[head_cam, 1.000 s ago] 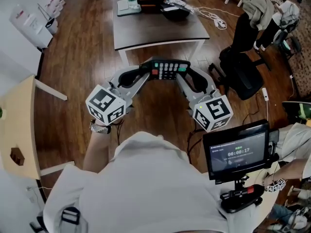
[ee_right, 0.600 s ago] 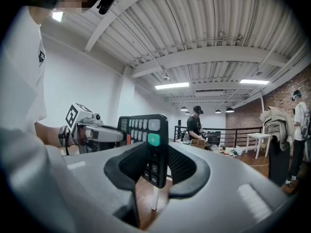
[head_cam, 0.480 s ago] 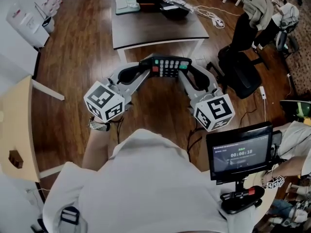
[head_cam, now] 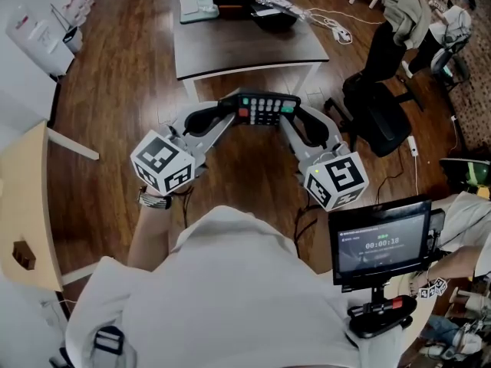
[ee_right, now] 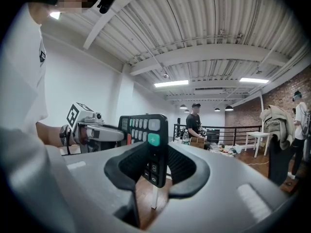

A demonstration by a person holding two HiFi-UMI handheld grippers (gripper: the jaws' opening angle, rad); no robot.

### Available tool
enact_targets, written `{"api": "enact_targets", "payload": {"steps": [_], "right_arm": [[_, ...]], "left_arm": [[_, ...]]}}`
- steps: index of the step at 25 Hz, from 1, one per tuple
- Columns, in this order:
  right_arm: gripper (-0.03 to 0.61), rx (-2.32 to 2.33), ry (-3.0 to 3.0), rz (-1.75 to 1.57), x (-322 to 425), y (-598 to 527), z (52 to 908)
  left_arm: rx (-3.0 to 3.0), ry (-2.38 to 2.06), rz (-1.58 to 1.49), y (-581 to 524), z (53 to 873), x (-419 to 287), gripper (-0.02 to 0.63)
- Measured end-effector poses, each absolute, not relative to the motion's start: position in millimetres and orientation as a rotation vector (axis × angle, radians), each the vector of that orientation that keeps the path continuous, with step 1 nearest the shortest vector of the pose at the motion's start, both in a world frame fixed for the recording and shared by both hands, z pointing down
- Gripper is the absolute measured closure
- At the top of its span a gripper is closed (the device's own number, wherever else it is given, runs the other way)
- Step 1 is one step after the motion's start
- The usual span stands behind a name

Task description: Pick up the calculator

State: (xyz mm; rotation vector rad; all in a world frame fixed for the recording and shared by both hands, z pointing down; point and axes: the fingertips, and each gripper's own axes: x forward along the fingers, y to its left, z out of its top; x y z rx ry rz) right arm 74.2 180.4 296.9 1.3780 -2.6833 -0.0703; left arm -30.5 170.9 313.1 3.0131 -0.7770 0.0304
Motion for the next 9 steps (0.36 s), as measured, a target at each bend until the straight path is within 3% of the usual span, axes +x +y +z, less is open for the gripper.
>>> {"api": "enact_targets", "payload": {"steps": [9], "right_arm": [[0.459, 1.369, -2.686, -0.081, 68.5, 175.7, 299.3]], "left_arm": [[3.016, -0.768, 0.029, 165.7, 316.5, -36.4, 0.554]]}}
